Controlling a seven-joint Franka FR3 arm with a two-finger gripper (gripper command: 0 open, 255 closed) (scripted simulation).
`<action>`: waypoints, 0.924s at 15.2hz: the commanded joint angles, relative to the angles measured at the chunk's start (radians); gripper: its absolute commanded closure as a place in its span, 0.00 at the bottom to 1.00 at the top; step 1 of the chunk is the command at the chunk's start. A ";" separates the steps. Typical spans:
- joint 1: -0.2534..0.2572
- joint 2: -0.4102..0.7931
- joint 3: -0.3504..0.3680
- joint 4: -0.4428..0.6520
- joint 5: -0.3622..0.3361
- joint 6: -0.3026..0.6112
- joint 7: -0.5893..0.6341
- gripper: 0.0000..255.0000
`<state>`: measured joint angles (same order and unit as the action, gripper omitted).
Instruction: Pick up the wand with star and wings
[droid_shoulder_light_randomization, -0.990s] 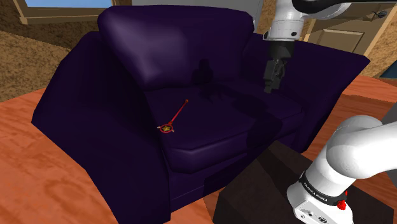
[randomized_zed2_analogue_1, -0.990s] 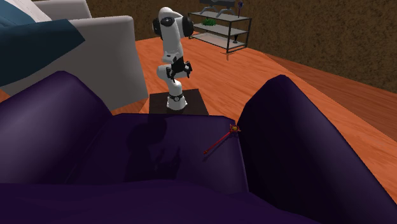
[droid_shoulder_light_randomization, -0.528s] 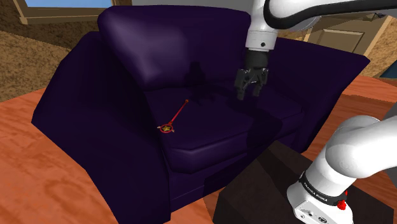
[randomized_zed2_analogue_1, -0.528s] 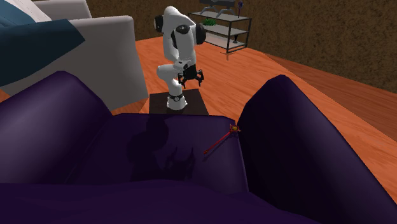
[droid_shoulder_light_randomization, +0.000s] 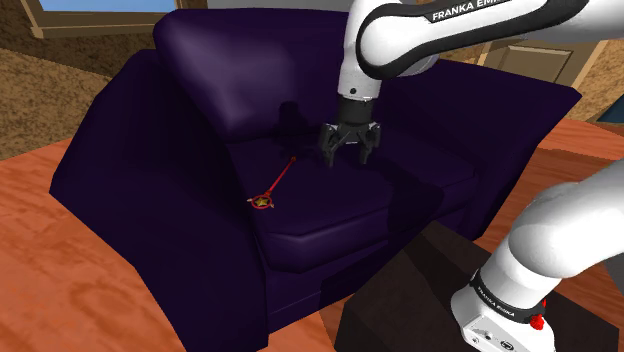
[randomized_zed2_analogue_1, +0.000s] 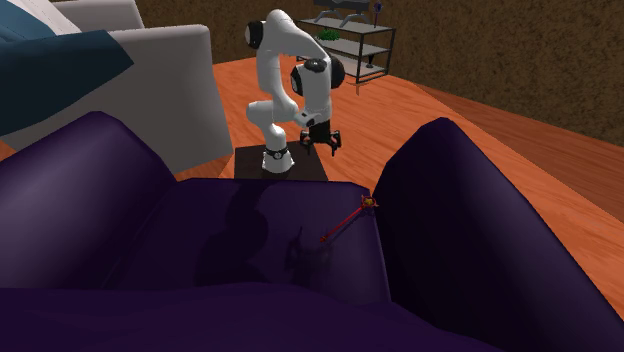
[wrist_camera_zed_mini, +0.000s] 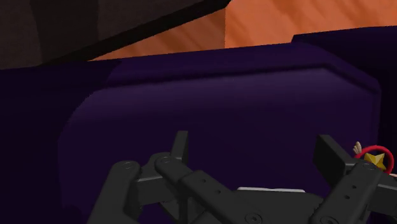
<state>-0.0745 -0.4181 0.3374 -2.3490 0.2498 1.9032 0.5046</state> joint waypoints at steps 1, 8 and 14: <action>-0.018 0.075 0.042 0.037 -0.017 0.054 0.100 0.00; -0.068 0.365 0.140 0.215 -0.175 0.181 0.461 0.00; -0.043 0.621 0.130 0.422 -0.362 0.207 0.764 0.00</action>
<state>-0.1245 0.1606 0.4735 -1.9669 -0.0802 2.1130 1.2147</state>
